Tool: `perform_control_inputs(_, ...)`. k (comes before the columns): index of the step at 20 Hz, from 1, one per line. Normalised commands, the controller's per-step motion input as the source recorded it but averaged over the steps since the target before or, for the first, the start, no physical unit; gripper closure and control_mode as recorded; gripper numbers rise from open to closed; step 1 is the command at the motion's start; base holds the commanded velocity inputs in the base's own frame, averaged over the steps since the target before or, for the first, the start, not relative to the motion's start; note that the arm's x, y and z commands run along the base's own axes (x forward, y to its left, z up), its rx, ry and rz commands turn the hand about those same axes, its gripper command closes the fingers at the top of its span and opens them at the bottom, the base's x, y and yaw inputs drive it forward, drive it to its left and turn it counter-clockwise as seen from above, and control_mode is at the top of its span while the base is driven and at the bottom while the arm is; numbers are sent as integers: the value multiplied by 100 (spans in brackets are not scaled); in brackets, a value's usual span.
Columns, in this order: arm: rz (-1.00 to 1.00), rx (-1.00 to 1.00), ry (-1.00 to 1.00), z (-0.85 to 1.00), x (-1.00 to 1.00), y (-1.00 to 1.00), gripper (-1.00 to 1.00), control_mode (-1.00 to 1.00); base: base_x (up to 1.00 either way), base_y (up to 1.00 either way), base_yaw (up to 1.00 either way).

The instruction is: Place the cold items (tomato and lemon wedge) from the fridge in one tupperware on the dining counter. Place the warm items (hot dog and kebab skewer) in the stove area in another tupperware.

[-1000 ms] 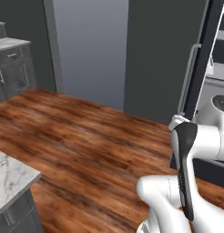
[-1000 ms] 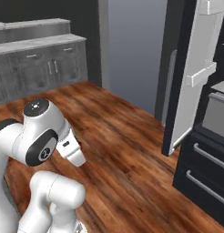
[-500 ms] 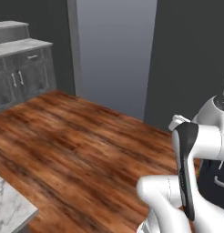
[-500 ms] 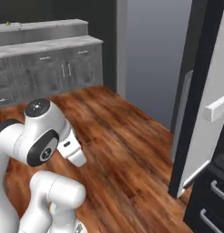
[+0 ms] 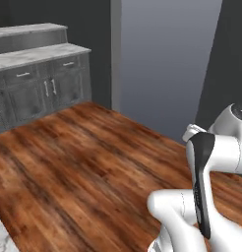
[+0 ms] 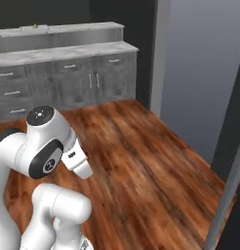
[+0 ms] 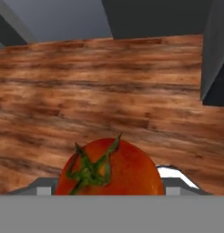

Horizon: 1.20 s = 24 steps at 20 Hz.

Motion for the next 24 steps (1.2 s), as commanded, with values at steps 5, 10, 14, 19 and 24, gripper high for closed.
perform_control_inputs(5,0,0,0,0,0,0,100,100,100,0,36)
perform_control_inputs(10,0,0,0,0,0,0,100,100,100,0,36)
perform_control_inputs(14,0,0,0,0,0,0,100,100,100,0,36)
perform_control_inputs(19,0,0,0,0,0,0,100,100,100,0,36)
perform_control_inputs(24,0,0,0,0,0,0,100,100,100,0,36)
